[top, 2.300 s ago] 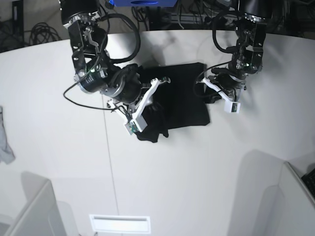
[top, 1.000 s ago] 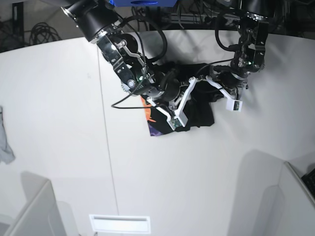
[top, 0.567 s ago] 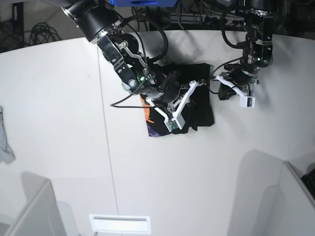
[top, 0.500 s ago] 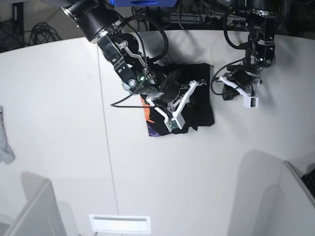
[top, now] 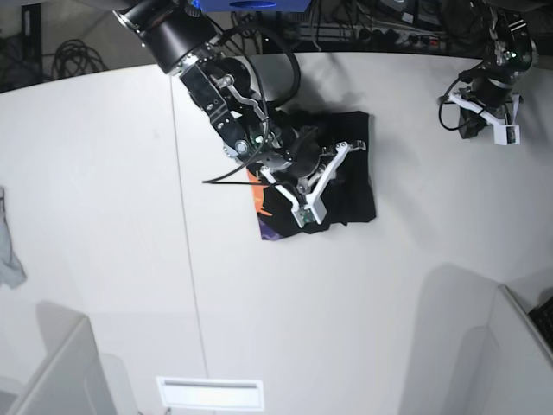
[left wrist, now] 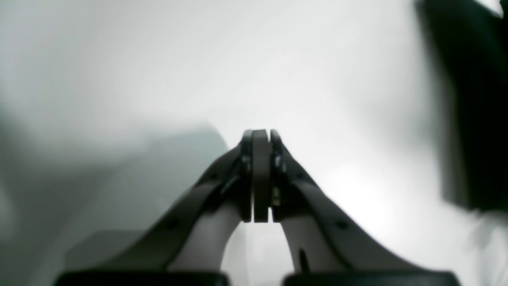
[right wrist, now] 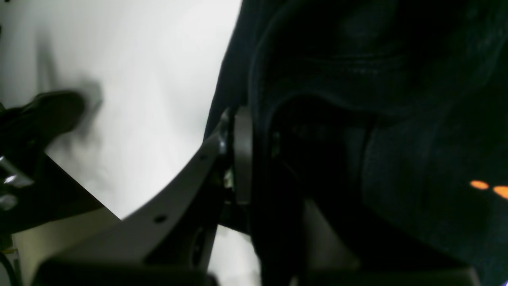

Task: Fold the T-shirt properly
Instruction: 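Release with the left gripper and press the folded bundle with the right gripper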

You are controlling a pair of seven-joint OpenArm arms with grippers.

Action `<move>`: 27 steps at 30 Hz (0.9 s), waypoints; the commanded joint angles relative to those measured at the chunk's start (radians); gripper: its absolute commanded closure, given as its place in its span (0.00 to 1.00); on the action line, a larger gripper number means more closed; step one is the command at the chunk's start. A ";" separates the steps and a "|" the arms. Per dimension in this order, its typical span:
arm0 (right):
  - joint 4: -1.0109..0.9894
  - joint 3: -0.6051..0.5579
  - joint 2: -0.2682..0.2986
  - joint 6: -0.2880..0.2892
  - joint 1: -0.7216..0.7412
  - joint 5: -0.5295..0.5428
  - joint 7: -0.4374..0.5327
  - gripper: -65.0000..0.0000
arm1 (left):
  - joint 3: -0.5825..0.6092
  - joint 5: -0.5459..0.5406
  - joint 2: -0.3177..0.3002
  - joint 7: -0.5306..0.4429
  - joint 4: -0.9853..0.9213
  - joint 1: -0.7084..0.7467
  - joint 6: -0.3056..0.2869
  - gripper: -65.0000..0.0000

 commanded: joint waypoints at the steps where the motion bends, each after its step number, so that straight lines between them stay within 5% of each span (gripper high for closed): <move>1: 0.017 0.000 -0.012 0.003 0.017 0.007 0.019 1.00 | -0.033 -0.015 -0.011 -0.020 0.012 0.007 -0.019 1.00; 12: 0.023 -0.001 -0.014 0.002 0.017 0.007 0.019 0.48 | -0.128 -0.015 -0.012 -0.018 0.012 0.017 -0.025 1.00; 20: 0.012 -0.006 -0.055 0.002 0.045 0.004 0.019 0.45 | -0.127 -0.015 -0.011 -0.018 0.012 0.016 -0.025 1.00; 27: -0.084 -0.145 -0.078 0.002 0.111 0.007 0.070 0.45 | -0.127 -0.015 -0.009 -0.018 0.012 0.016 -0.025 1.00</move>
